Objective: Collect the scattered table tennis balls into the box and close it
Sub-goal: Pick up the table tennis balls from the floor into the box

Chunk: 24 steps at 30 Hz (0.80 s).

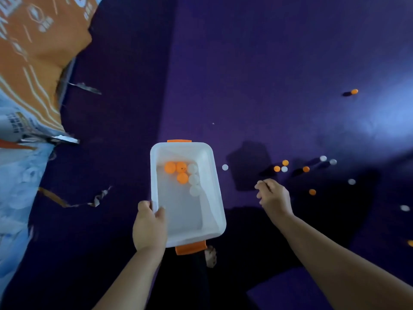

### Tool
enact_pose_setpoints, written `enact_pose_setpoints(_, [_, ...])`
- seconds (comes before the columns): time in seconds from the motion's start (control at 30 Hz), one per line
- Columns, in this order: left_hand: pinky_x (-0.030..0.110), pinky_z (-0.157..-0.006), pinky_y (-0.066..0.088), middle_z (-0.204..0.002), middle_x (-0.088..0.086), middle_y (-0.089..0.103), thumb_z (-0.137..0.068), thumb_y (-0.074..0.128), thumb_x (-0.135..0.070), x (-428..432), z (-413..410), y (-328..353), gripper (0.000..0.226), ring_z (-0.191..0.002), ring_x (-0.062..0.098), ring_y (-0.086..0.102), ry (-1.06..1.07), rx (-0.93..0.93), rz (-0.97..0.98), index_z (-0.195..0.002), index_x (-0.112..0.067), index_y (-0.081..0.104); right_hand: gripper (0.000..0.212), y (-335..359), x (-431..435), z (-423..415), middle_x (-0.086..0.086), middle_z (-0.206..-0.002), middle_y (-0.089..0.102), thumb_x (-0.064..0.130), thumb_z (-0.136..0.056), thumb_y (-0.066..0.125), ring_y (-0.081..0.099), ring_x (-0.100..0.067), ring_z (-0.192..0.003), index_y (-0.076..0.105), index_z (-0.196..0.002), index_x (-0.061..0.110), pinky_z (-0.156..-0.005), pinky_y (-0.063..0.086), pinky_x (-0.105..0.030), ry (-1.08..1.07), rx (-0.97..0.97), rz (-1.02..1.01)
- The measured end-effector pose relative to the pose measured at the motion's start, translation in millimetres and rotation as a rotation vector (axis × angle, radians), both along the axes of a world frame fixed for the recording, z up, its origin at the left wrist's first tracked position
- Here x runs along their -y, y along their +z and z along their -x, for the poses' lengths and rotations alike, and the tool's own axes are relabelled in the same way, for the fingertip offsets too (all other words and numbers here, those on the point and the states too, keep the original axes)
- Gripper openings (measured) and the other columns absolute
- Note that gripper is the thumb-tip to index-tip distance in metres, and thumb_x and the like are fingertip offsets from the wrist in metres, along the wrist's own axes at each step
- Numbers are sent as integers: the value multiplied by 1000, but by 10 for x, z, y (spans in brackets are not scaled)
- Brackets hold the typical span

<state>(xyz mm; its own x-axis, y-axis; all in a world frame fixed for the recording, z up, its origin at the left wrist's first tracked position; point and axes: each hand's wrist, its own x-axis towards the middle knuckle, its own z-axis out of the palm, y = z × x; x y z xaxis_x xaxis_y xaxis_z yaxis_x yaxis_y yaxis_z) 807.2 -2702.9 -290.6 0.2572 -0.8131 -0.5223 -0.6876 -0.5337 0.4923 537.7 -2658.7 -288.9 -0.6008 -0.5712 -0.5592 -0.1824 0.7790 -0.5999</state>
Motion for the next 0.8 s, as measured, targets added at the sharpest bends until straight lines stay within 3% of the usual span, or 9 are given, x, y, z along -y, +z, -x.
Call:
enact_pose_setpoints(0.13, [30,-51,40,-90,10,63,-91,51,-20,562,219,-249,29,-70,28,60,17,3,-37,-115,-5,47,21,-334,516,247,-3,-68,64,28,-89,49,57,-17,-60,62,-75,20,-67,51,-40,-1,25,-69])
enact_pose_setpoints(0.3, [28,-48,37,-84,6,60,-91,51,-17,1251,492,-598,24,-64,22,56,3,49,-70,-112,-5,47,16,-910,1122,507,-8,-79,66,24,-89,51,58,-17,-61,59,-78,17,-62,50,-34,53,141,-254])
enact_pose_setpoints(0.5, [31,-52,40,-80,4,61,-88,54,-17,1767,771,-1106,23,-65,22,56,3,85,-119,-109,-9,48,12,-1623,1607,733,6,-91,65,23,-90,51,63,-18,-80,59,-99,22,-70,51,-31,428,22,-454])
enact_pose_setpoints(0.8, [30,-51,39,-73,0,57,-90,53,-19,2130,1251,-2341,26,-62,19,54,14,132,-128,-113,-8,47,29,-3247,1926,1107,0,-120,55,19,-93,45,58,-21,-89,53,-121,22,-67,44,-28,672,-51,-553])
